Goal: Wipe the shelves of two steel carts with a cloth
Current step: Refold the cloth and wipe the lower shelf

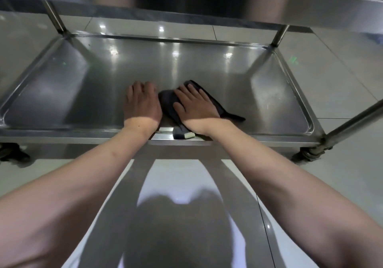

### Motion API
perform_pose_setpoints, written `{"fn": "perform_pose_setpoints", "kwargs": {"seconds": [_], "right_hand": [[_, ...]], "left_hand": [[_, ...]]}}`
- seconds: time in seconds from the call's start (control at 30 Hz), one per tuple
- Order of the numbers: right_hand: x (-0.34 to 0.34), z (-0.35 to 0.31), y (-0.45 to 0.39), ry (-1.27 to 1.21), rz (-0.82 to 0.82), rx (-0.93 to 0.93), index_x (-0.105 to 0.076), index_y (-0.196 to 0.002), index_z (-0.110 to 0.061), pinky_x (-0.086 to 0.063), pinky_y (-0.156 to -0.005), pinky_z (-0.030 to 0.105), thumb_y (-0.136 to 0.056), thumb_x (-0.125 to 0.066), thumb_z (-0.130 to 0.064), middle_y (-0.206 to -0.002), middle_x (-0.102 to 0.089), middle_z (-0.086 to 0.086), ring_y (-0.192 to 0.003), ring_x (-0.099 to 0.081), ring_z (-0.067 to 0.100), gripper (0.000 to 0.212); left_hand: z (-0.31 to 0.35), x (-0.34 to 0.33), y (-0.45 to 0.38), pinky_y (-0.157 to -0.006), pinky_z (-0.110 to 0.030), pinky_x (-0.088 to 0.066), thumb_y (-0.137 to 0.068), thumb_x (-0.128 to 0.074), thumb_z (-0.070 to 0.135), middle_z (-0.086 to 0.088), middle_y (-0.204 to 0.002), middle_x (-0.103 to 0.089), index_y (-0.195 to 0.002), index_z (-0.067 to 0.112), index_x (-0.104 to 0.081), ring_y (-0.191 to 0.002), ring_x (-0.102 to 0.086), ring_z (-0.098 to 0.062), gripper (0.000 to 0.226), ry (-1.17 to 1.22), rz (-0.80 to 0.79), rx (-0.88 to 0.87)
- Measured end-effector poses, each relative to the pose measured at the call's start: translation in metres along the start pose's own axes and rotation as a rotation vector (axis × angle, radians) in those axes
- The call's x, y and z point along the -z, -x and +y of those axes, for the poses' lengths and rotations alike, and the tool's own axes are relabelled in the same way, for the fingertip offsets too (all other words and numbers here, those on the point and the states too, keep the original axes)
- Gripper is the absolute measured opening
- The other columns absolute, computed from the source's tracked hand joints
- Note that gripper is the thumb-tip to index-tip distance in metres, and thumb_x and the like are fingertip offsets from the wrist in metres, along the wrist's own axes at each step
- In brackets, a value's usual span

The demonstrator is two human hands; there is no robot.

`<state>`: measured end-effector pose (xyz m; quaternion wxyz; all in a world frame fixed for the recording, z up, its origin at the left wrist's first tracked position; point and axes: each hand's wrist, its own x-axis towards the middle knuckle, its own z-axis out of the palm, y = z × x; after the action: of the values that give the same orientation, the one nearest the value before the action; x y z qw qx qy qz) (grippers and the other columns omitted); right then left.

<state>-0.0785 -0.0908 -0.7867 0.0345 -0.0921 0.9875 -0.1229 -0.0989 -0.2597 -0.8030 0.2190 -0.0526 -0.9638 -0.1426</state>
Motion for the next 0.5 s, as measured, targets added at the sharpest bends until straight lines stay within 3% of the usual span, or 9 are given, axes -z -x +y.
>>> {"fn": "perform_pose_setpoints", "kwargs": {"seconds": [0.23,0.37,0.5], "right_hand": [[0.027,0.103,-0.044,0.025,0.143,-0.263,-0.043,-0.153,-0.025,-0.017,-0.125,0.054,-0.104,-0.026,-0.045,-0.162,-0.038,0.003,-0.155,-0.024,0.026,0.056],[0.032,0.145,-0.002,-0.031,0.123,-0.385,-0.034,-0.160,-0.027,-0.010,-0.126,0.058,-0.104,-0.023,-0.047,-0.171,-0.024,0.001,-0.159,-0.013,0.027,0.060],[0.017,0.100,0.035,0.031,0.098,-0.373,-0.027,-0.164,-0.025,-0.005,-0.127,0.057,-0.109,-0.030,-0.043,-0.175,-0.016,0.000,-0.161,-0.007,0.028,0.059]], "left_hand": [[-0.003,-0.001,0.003,-0.081,-0.046,-0.038,-0.091,-0.048,0.014,-0.019,-0.105,-0.055,-0.105,0.016,-0.055,-0.101,-0.050,-0.040,0.016,-0.022,0.024,-0.017],[-0.002,-0.002,0.002,-0.080,-0.046,-0.038,-0.091,-0.047,0.014,-0.019,-0.104,-0.055,-0.103,0.016,-0.055,-0.101,-0.050,-0.040,0.014,-0.046,0.013,-0.017],[0.001,-0.003,0.003,-0.081,-0.046,-0.037,-0.086,-0.050,0.012,-0.018,-0.105,-0.056,-0.104,0.017,-0.057,-0.103,-0.050,-0.040,0.020,-0.075,-0.005,0.009]]}}
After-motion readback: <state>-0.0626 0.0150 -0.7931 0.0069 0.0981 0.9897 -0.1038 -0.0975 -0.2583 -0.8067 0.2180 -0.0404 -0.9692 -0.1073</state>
